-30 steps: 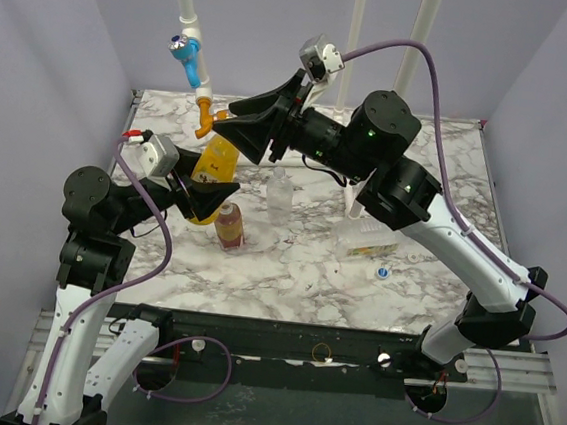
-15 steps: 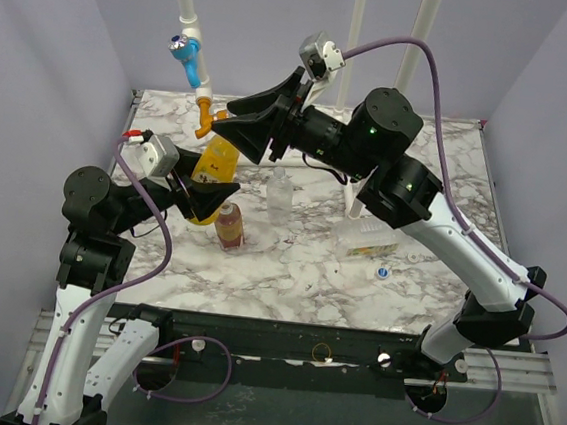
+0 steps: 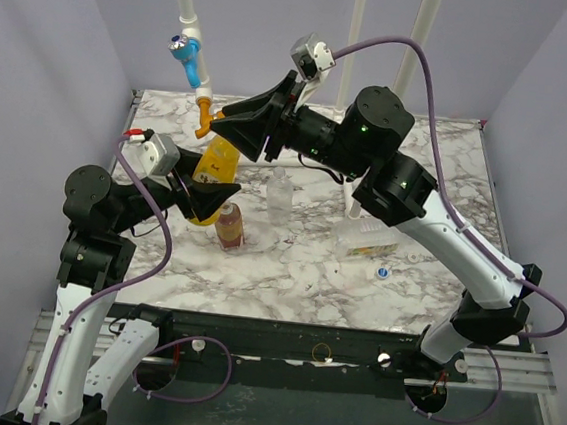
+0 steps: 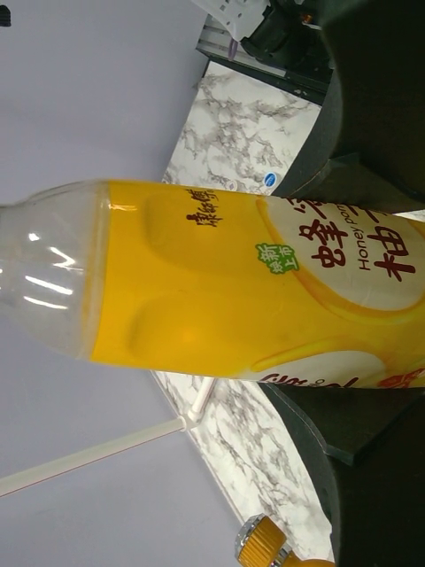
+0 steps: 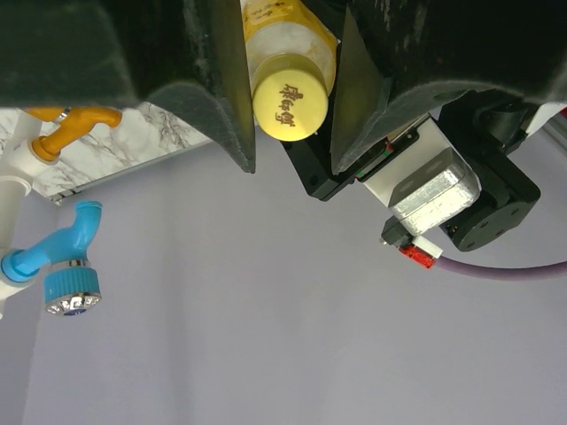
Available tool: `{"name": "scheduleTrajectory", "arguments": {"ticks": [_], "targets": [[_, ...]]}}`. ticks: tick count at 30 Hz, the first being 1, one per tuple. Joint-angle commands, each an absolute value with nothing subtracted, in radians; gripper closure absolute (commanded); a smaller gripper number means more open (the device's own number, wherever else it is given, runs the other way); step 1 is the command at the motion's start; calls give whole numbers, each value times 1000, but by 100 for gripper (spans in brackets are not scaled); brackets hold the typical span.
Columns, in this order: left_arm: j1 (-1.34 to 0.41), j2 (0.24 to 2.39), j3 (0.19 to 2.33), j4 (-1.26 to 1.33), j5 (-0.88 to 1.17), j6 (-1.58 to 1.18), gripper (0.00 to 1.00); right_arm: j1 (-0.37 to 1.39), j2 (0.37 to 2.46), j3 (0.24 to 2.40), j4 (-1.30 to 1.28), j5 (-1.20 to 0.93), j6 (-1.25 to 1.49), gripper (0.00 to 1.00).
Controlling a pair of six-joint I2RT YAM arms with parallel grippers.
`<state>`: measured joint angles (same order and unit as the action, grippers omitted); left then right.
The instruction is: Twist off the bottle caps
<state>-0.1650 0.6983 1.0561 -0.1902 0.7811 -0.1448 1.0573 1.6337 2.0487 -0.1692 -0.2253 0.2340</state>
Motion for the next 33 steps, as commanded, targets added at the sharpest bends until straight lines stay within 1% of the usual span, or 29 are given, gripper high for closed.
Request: {"name": "scheduleTrajectory", "arguments": {"ticks": [1,3,8,11,13,18,20,24,27,30,33], "targets": [[-163,696,1078,-193,807,-158,95,1061,1644,2067,-176,-229,225,63],[-163,696,1078,-193,806,-158,95,1060,1640,2059,-166,-227,227,70],[-163,699,1086,-193,813,-168,95,1061,1639,2057,-161,-238,229,81],[-163,702,1096,-190,825,-191,95,1060,1641,2056,-161,-261,227,94],[-163,706,1106,-188,854,-221,96,1061,1633,2042,-147,-329,213,99],[-163,719,1142,-173,1017,-329,96,1058,1557,1908,-11,-630,176,99],[-163,727,1157,-161,1086,-390,96,1055,1537,1885,40,-740,177,100],[-163,748,1182,-121,1198,-499,96,1044,1504,1831,143,-937,223,99],[-163,754,1187,-94,1235,-551,96,1029,1499,1806,233,-1110,282,99],[-163,751,1186,-81,1251,-573,96,1011,1488,1770,327,-1168,345,100],[-163,750,1179,-69,1252,-578,96,992,1469,1743,347,-1124,347,99]]}}
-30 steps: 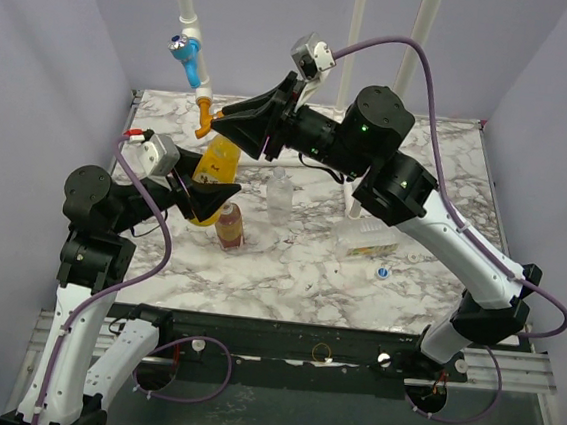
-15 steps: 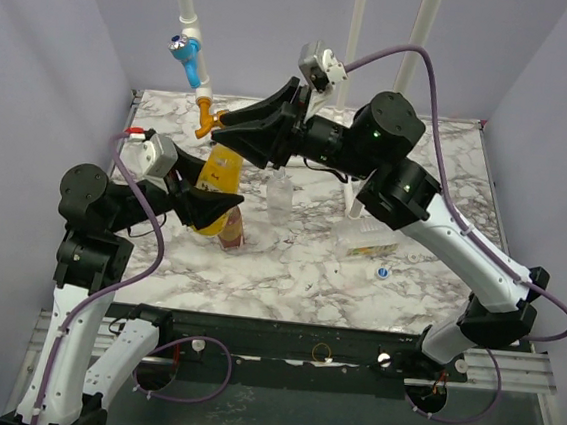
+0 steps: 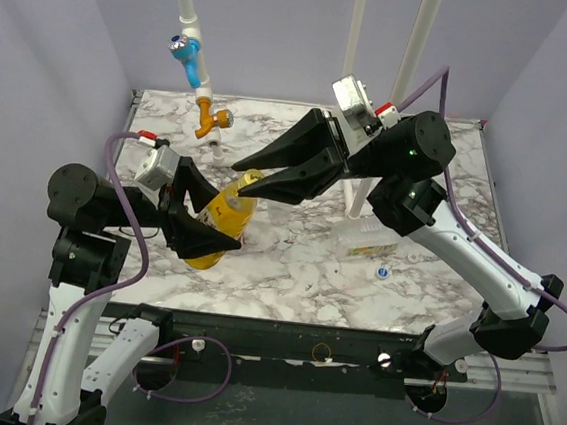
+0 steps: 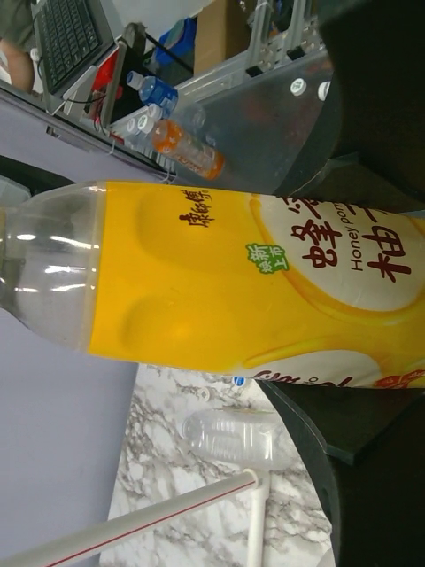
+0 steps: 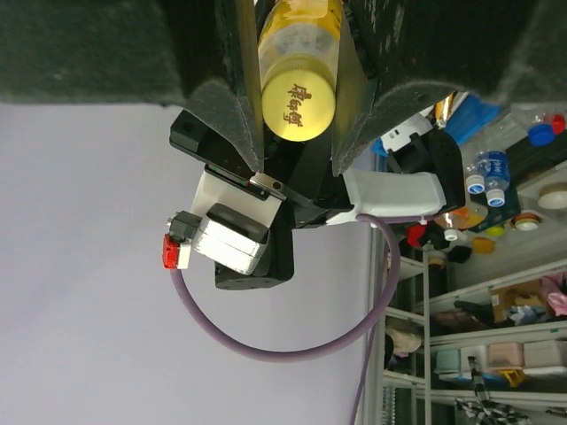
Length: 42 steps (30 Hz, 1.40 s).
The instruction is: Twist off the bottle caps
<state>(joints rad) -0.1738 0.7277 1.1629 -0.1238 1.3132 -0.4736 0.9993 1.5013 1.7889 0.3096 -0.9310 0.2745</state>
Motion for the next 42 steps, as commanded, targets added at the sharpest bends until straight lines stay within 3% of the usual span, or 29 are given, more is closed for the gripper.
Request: {"name": "scheduleTrajectory", "arguments": {"ticks": [1,5,7,9,13,20,33,42], "targets": [[-163,749,1177,-68,1248,-576,96,988,1466,1741,332,-1083,336,99],[-163,742,1159,-66,1226,-545,96,988,1449,1741,268,-757,291,50],[-163,737,1146,-66,1208,-518,97,988,1436,1738,254,-596,286,43],[-163,727,1134,-72,1177,-477,97,988,1435,1754,221,-473,284,29],[-163,700,1112,-144,1041,-307,97,992,1485,1883,41,-327,300,14],[-163,686,1084,-183,762,-106,99,1042,1656,2162,-311,-149,243,16],[-163,697,1074,-204,740,-82,99,1049,1653,2110,-229,-168,244,39],[-163,701,1081,-204,756,-101,99,1048,1654,2089,-219,-189,249,65]]}}
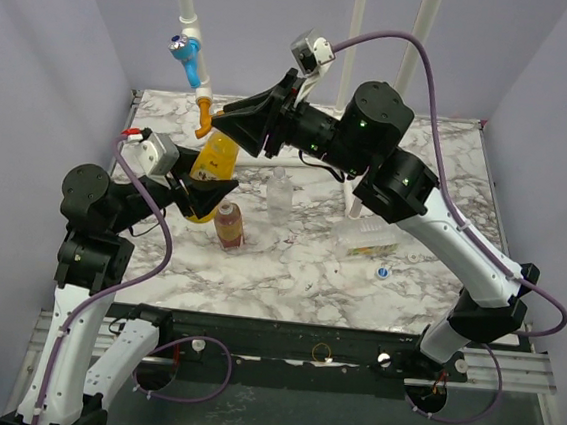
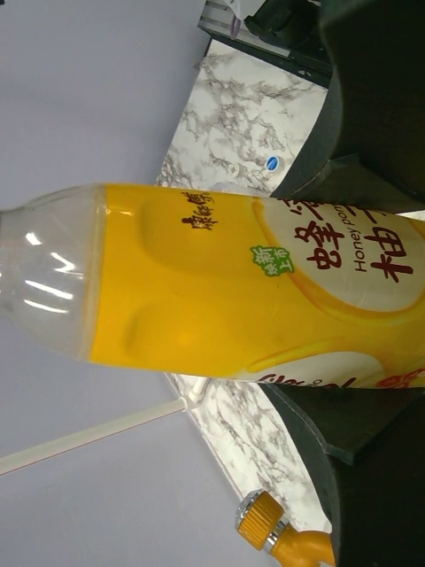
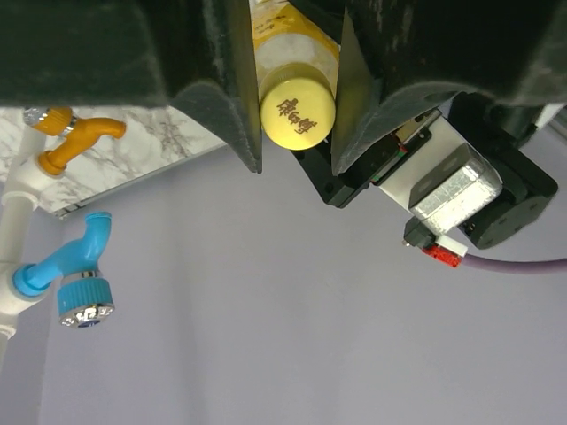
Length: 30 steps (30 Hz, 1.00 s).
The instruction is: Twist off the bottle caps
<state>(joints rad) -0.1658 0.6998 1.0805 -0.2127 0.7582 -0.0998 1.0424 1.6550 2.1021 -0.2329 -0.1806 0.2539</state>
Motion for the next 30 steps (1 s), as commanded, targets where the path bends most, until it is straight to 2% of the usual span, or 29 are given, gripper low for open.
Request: {"name": "scheduleTrajectory", "arguments": {"ticks": [1,7,12,17,21,24,27,28,29,30], "targets": [[-163,701,1084,-204,761,-106,99,1048,1655,2089,-221,-192,248,69],[-163,720,1114,-205,846,-173,99,1048,1627,2049,-181,-215,209,99],[-163,743,1159,-202,1015,-284,100,1046,1544,1938,-61,-374,150,99],[-163,788,1208,-185,1247,-437,100,1042,1475,1833,78,-822,148,99],[-163,800,1225,-164,1317,-510,100,1032,1465,1821,116,-1101,188,99],[-163,797,1226,-151,1317,-524,100,1025,1452,1790,179,-1170,221,99],[-163,793,1222,-142,1310,-529,99,1020,1431,1762,194,-1105,211,99],[-163,791,1220,-140,1307,-529,100,1021,1423,1760,185,-1043,197,98],[-163,790,1217,-137,1303,-529,100,1020,1418,1756,177,-965,188,87],[-163,786,1214,-135,1298,-524,100,1021,1412,1749,179,-845,186,66]]}}
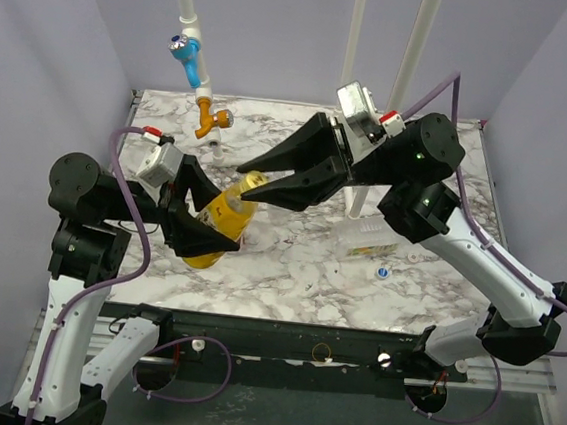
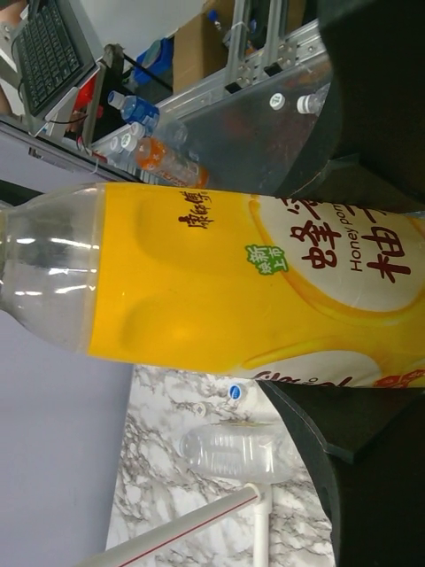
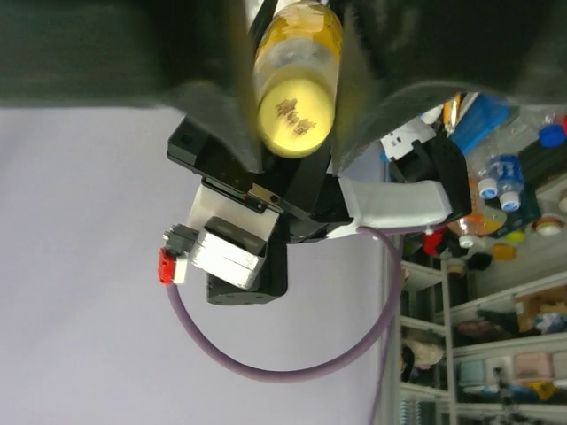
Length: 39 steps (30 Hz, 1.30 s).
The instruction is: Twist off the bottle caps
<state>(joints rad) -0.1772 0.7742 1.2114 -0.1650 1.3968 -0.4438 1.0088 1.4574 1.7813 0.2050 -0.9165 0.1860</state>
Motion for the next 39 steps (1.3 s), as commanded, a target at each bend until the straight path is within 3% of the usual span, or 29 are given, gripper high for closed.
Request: {"name": "scheduleTrajectory", "arguments": {"ticks": [1,2,4,6,12,16,23,27,32,34,39], "targets": [[-163,783,1210,-134,1289,-517,100,1021,1407,1744,179,-741,188,53],[-163,780,1205,-133,1274,-506,100,1021,1404,1742,179,-635,187,48],[-163,769,1191,-133,1221,-474,100,1020,1404,1745,170,-488,183,27],[-163,750,1173,-134,1146,-424,100,1020,1417,1774,133,-384,189,17],[-162,709,1126,-158,879,-237,100,1034,1596,2089,-236,-168,217,13],[-163,710,1112,-180,815,-186,100,1052,1639,2121,-268,-134,214,13],[-163,714,1106,-196,811,-174,100,1054,1633,2088,-230,-140,216,28],[-163,715,1103,-195,818,-173,100,1055,1609,2038,-182,-141,219,45],[-163,719,1099,-197,837,-179,100,1054,1583,1990,-137,-157,219,50],[-164,720,1099,-197,842,-181,100,1055,1581,1987,-129,-168,219,58],[-163,720,1099,-199,884,-204,100,1054,1562,1950,-76,-239,206,90]]}}
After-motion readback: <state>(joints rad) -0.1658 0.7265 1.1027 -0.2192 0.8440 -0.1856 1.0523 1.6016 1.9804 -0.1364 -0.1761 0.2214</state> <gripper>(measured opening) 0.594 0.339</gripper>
